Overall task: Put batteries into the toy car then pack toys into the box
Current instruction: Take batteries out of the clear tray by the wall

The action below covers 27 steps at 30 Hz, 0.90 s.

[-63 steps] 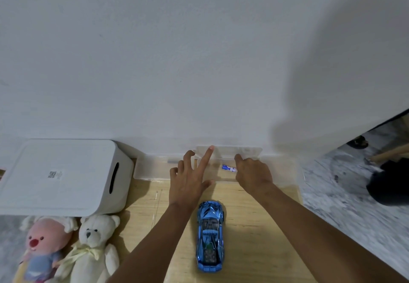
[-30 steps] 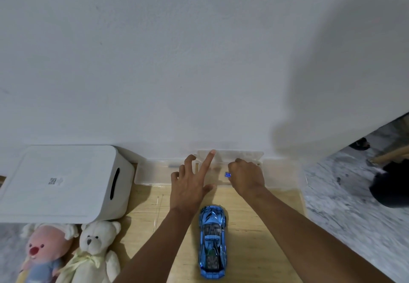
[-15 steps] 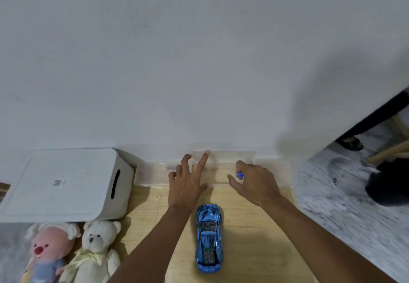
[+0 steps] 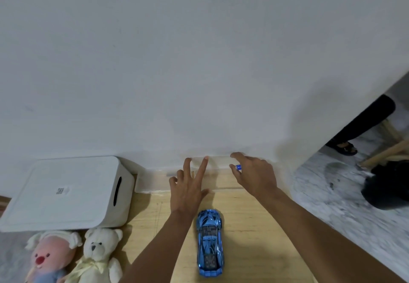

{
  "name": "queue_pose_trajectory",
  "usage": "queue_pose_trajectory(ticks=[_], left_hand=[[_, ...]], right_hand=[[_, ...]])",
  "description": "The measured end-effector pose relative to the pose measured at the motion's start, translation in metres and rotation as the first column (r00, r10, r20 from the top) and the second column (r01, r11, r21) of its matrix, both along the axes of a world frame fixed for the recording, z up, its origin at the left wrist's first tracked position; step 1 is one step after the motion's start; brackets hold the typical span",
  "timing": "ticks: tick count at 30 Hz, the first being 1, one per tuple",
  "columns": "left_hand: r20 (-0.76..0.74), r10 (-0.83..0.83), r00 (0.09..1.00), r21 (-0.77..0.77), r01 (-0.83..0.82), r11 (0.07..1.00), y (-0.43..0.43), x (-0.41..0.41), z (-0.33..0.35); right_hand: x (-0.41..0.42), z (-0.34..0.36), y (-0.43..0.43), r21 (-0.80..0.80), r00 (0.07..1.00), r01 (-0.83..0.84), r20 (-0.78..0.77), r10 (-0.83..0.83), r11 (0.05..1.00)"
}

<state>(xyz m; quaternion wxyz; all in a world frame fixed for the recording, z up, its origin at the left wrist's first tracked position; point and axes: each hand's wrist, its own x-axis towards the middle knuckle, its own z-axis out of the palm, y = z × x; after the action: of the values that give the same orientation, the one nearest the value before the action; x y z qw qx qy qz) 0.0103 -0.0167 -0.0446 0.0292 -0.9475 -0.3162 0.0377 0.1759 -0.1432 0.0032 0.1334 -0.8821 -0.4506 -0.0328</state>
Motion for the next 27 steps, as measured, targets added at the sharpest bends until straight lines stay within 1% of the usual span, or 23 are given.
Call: queue_pose_trajectory(ticks=[3,6,7,12,22,27], left_hand=[[0.036,-0.023,0.999,0.013,0.023,1.0,0.002,-0.003,-0.004],[0.133,-0.079,0.988,0.055,0.073,0.996,0.003,-0.009,-0.012],[0.144,-0.087,0.986,0.056,0.079,0.995,0.003,-0.011,-0.014],[0.087,-0.066,0.994,0.024,0.064,0.998,0.001,-0.018,-0.018],[0.096,-0.09,0.991,0.064,0.084,0.994,0.002,-0.009,-0.017],[0.111,-0.091,0.99,0.057,0.085,0.995,0.003,-0.006,-0.017]], right_hand=[[-0.002,0.005,0.005,0.0,0.998,0.016,-0.065,-0.016,1.0],[-0.001,0.004,0.003,-0.088,0.996,0.006,-0.088,-0.014,0.996],[-0.002,0.002,0.0,-0.109,0.995,0.0,-0.1,-0.011,0.994],[-0.008,-0.013,-0.015,-0.155,0.988,-0.006,-0.156,-0.019,0.988],[-0.001,-0.021,-0.017,-0.231,0.978,-0.004,-0.202,-0.044,0.973],[-0.004,-0.023,-0.011,-0.199,0.974,0.023,-0.217,-0.067,0.98]])
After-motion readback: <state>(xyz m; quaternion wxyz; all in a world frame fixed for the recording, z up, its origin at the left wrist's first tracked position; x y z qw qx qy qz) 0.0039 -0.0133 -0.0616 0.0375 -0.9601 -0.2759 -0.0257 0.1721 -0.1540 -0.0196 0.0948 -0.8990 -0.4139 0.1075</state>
